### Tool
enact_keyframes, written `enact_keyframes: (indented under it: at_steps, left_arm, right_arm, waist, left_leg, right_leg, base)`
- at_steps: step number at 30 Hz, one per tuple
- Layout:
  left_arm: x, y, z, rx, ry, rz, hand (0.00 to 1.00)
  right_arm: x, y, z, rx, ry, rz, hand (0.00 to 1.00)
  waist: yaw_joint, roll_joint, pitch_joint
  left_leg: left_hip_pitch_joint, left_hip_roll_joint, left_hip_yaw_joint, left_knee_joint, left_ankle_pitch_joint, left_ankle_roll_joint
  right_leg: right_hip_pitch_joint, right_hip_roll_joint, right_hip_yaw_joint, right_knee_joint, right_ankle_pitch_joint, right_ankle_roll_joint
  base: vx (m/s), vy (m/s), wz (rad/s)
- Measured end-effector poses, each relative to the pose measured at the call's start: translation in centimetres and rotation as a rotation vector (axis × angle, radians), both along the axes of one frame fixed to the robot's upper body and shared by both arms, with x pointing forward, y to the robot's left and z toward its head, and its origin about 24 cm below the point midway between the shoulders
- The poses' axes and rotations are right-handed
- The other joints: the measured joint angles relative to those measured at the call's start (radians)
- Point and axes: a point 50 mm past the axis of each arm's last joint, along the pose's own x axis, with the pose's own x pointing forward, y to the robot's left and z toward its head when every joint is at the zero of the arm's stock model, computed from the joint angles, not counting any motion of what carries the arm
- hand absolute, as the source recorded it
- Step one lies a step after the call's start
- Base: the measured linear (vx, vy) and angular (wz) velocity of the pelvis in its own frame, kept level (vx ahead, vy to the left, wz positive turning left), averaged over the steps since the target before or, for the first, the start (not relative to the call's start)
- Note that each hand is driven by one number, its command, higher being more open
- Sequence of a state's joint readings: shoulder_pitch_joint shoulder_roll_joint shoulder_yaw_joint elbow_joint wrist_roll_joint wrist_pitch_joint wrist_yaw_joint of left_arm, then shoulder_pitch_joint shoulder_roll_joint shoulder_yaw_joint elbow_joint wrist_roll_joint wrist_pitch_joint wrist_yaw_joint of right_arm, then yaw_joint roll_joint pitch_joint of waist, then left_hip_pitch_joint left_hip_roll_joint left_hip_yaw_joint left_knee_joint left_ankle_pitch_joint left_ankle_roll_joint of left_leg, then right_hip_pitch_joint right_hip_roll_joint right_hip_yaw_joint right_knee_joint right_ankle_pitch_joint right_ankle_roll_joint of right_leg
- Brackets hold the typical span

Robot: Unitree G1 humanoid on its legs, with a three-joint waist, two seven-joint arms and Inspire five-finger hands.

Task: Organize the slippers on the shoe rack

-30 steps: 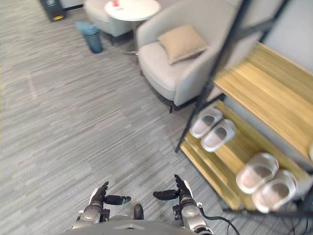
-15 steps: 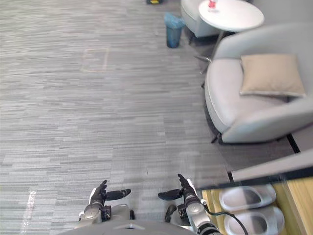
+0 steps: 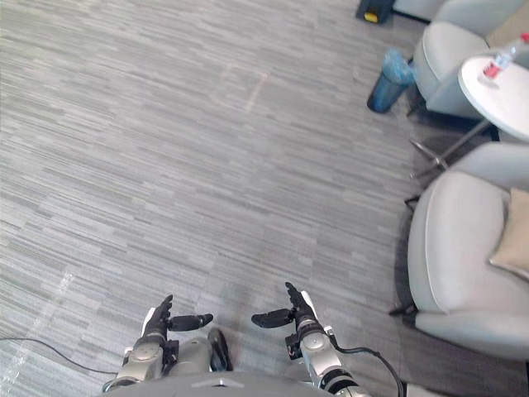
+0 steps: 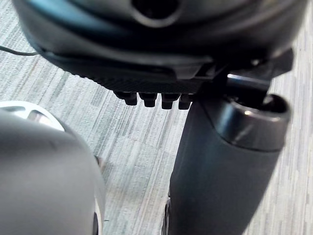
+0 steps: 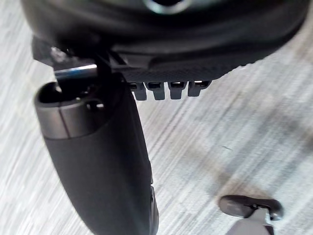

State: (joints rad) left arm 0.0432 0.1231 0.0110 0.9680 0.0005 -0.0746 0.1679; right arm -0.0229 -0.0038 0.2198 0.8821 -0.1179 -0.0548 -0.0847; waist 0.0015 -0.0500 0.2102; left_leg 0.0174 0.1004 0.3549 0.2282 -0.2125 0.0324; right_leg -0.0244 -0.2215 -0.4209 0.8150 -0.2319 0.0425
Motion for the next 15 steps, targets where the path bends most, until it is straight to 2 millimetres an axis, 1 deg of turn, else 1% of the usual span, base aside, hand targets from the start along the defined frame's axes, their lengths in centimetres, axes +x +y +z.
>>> enact_keyframes:
  at_steps: [1, 2, 3, 4, 5, 6, 7, 8, 9, 10, 11, 12, 13, 14, 15]
  left_arm:
    - [-0.3, -0.1, -0.1, 0.0, 0.008, -0.005, 1.0]
    - [-0.5, -0.3, -0.3, -0.005, 0.018, -0.009, 1.0]
    - [-0.5, -0.5, -0.3, -0.008, 0.022, -0.012, 1.0]
    - [-0.5, -0.7, -0.4, -0.012, 0.024, -0.015, 1.0]
    - [-0.5, -1.0, -0.4, -0.014, 0.026, -0.032, 1.0]
    - [-0.7, -1.1, -0.6, -0.021, 0.039, -0.039, 1.0]
    - [-0.8, -1.2, -0.6, -0.021, 0.046, -0.042, 1.0]
    - [-1.0, -1.5, -0.8, -0.032, 0.052, -0.034, 1.0]
    - [-0.8, -1.9, -0.8, -0.045, 0.046, -0.041, 1.0]
    - [-0.8, -2.0, -0.8, -0.05, 0.047, -0.049, 1.0]
    - [-0.9, -2.1, -0.8, -0.06, 0.047, -0.044, 1.0]
    - [-0.8, -2.0, -0.8, -0.062, 0.044, -0.031, 1.0]
    - [-0.8, -1.6, -0.6, -0.068, 0.029, 0.016, 1.0]
    - [-0.6, -1.6, -0.4, -0.079, 0.0, 0.06, 1.0]
    - [-0.5, -1.5, -0.3, -0.08, -0.013, 0.073, 1.0]
  right_arm:
    - [-0.1, 0.0, 0.1, 0.003, -0.004, -0.002, 1.0]
    - [-0.2, -0.2, 0.1, 0.001, -0.008, -0.005, 1.0]
    - [-0.2, -0.3, 0.0, -0.002, -0.006, -0.005, 1.0]
    - [-0.3, -0.4, 0.0, -0.005, -0.001, -0.006, 1.0]
    - [-0.3, -0.5, 0.0, -0.009, -0.008, -0.007, 1.0]
    - [-0.2, -0.5, 0.1, -0.009, -0.01, -0.009, 1.0]
    - [-0.2, -0.5, 0.0, -0.009, -0.008, -0.009, 1.0]
    - [-0.2, -0.9, -0.1, -0.019, 0.001, -0.007, 1.0]
    - [0.0, -0.9, 0.0, -0.02, -0.005, -0.007, 1.0]
    - [0.0, -1.0, -0.1, -0.022, 0.002, -0.009, 1.0]
    - [-0.5, -1.2, -0.3, -0.02, 0.024, -0.012, 1.0]
    - [-0.7, -1.1, -0.4, -0.017, 0.03, -0.012, 1.0]
    - [-0.9, -0.8, -0.4, -0.009, 0.032, -0.002, 1.0]
    - [-1.2, -0.7, -0.4, -0.002, 0.035, -0.009, 1.0]
    - [-1.3, -0.6, -0.5, 0.009, 0.041, -0.021, 1.0]
  waist:
    - [-0.009, 0.005, 0.002]
    - [-0.017, 0.012, 0.006]
    - [-0.021, 0.015, 0.008]
    - [-0.025, 0.016, 0.009]
    - [-0.03, 0.015, 0.011]
    - [-0.038, 0.015, 0.014]
    - [-0.043, 0.016, 0.011]
    - [-0.028, 0.04, 0.006]
    - [-0.019, 0.046, 0.005]
    - [-0.022, 0.049, 0.003]
    - [-0.033, 0.05, 0.003]
    - [-0.033, 0.05, 0.003]
    - [-0.024, 0.062, 0.008]
    - [-0.01, 0.08, 0.009]
    - [-0.006, 0.081, 0.01]
  left_leg:
    - [0.036, 0.0, -0.022, -0.03, 0.002, -0.004]
    - [0.082, 0.001, -0.054, -0.072, 0.006, -0.01]
    - [0.096, 0.003, -0.068, -0.088, 0.005, -0.013]
    - [0.108, 0.003, -0.085, -0.104, 0.004, -0.016]
    - [0.133, 0.002, -0.117, -0.131, 0.0, -0.038]
    - [0.163, 0.006, -0.149, -0.145, -0.014, -0.067]
    - [0.179, 0.01, -0.17, -0.149, -0.019, -0.075]
    - [0.193, 0.042, -0.188, -0.153, -0.024, -0.093]
    - [0.191, 0.043, -0.201, -0.13, -0.016, -0.102]
    - [0.19, 0.047, -0.216, -0.091, -0.015, -0.103]
    - [0.138, 0.067, -0.245, 0.067, -0.017, -0.107]
    - [0.094, 0.082, -0.254, 0.193, -0.01, -0.123]
    - [-0.007, 0.139, -0.254, 0.46, 0.021, -0.173]
    - [-0.087, 0.208, -0.224, 0.691, 0.012, -0.184]
    - [-0.129, 0.243, -0.186, 0.778, 0.002, -0.174]
  right_leg:
    - [-0.047, 0.029, 0.013, -0.024, -0.028, -0.017]
    - [-0.122, 0.07, 0.025, -0.117, -0.041, -0.031]
    - [-0.16, 0.088, 0.035, -0.187, -0.038, -0.03]
    - [-0.196, 0.103, 0.044, -0.272, -0.024, -0.018]
    - [-0.241, 0.123, 0.057, -0.439, 0.041, -0.012]
    - [-0.248, 0.139, 0.083, -0.547, 0.189, -0.02]
    - [-0.231, 0.147, 0.098, -0.557, 0.255, -0.033]
    - [-0.221, 0.167, 0.091, -0.519, 0.216, -0.068]
    - [-0.242, 0.152, 0.087, -0.431, 0.141, -0.074]
    - [-0.235, 0.146, 0.076, -0.402, 0.103, -0.077]
    - [-0.182, 0.148, 0.053, -0.417, 0.065, -0.076]
    - [-0.143, 0.157, 0.042, -0.445, 0.057, -0.077]
    - [-0.055, 0.192, 0.032, -0.509, 0.056, -0.078]
    - [0.03, 0.234, 0.036, -0.57, 0.052, -0.084]
    - [0.083, 0.251, 0.043, -0.61, 0.049, -0.089]
  base:
    - [0.42, -0.012, 0.84]
    - [0.43, -0.032, 0.79]
    - [0.37, -0.052, 0.73]
    - [0.31, -0.093, 0.74]
    - [0.43, -0.155, 0.96]
    - [0.46, -0.187, 0.99]
    - [0.53, -0.228, 0.79]
    - [0.63, -0.311, 0.48]
    - [0.53, -0.259, 0.36]
    - [0.61, -0.328, 0.47]
    - [0.32, -0.169, 0.49]
    - [0.62, -0.333, 0.42]
    - [0.47, -0.246, 0.05]
    - [0.55, -0.271, -0.13]
    - [0.51, -0.171, -0.35]
